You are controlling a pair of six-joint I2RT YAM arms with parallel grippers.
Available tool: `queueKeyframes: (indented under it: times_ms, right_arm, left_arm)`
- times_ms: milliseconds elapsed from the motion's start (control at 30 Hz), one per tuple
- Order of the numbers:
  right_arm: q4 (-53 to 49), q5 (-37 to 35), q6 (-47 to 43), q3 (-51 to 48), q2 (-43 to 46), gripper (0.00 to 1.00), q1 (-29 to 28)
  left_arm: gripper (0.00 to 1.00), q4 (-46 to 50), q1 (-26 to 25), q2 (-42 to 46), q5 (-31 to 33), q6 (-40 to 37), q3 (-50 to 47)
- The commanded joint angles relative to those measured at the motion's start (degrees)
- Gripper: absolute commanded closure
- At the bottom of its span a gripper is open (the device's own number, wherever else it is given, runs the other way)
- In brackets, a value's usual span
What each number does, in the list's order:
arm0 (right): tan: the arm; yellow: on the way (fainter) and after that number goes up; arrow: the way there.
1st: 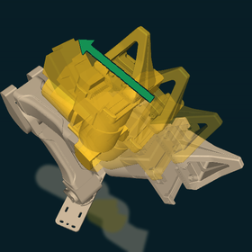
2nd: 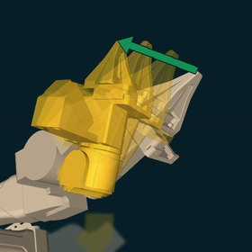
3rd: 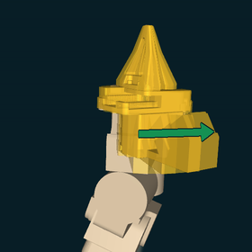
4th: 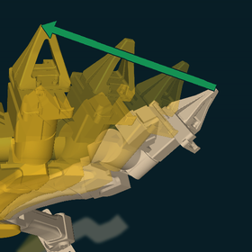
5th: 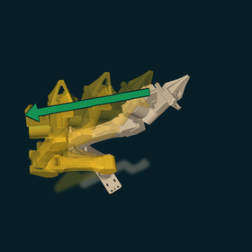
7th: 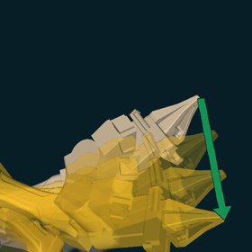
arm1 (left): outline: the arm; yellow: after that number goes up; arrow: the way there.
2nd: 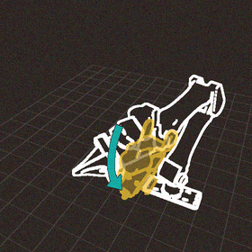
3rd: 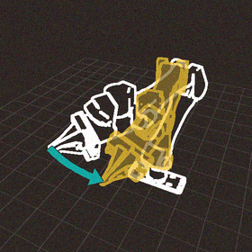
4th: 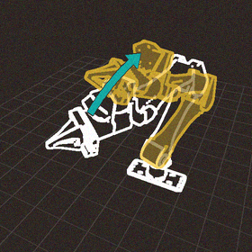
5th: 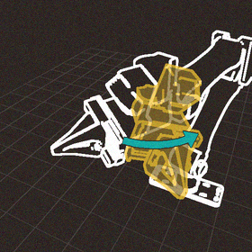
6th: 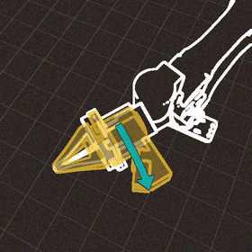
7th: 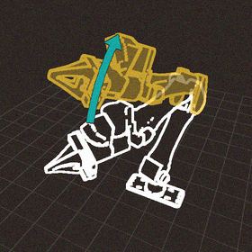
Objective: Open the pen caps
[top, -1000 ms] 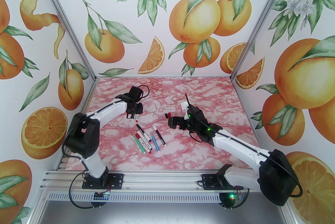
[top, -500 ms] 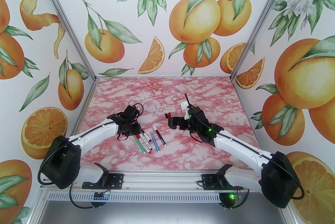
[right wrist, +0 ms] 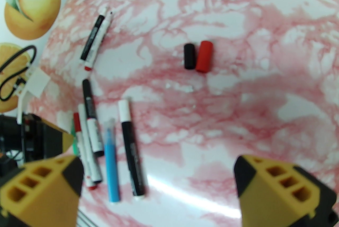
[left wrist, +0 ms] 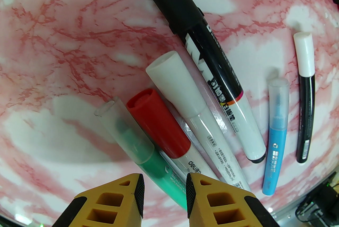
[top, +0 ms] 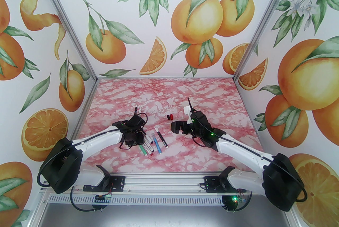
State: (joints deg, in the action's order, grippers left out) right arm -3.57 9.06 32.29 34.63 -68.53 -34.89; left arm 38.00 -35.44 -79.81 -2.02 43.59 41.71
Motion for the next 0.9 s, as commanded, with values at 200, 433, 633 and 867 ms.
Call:
queueKeyframes:
  times_ms: [200, 433, 633, 867]
  right_arm:
    - [3.1, 0.2, 1.5, -2.0, 2.1, 0.0, -0.3]
    - [-0.2, 0.1, 0.9, -1.0, 2.9, 0.0, -0.3]
    - [-1.8, 0.1, 1.0, -1.8, 4.2, 0.0, -0.3]
    - [-1.9, -0.4, 1.9, -3.4, 7.0, 0.0, -0.3]
  left_arm:
    - [0.7, -0.2, -0.9, -1.3, 1.3, 1.2, -1.1]
    - [0.71, -3.3, -1.1, -3.0, 0.9, 2.1, -2.5]
    - [0.71, -1.3, -1.4, -4.2, 2.7, -0.5, -0.3]
    - [0.75, 1.8, -1.4, -3.2, 4.1, -2.6, 0.1]
